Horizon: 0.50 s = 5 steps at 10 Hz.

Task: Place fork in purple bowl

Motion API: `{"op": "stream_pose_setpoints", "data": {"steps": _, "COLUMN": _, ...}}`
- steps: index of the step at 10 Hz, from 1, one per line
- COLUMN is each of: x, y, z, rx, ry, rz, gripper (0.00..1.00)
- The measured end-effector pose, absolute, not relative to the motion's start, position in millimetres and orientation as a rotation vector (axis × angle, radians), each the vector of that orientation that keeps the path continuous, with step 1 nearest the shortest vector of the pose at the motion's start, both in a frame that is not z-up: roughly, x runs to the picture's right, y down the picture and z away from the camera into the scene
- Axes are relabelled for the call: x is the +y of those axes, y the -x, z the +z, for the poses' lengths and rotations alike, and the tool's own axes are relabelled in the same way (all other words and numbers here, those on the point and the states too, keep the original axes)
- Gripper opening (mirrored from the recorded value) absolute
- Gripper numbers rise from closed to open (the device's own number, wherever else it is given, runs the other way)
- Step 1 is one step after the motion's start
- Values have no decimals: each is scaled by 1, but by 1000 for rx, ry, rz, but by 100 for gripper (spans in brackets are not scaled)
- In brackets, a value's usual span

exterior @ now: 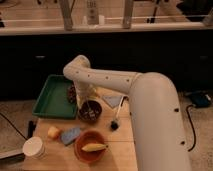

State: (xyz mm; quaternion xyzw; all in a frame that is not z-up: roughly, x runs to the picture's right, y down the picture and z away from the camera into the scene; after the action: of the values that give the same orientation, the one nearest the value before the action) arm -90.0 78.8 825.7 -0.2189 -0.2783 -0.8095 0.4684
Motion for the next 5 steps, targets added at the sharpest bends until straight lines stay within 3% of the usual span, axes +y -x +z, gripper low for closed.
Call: {"op": "stream_pose_setpoints", "data": {"steps": 5, "x": 77, "y": 90, "z": 827, "rx": -702, "ry": 512, "rz": -1991, "gripper": 80}}
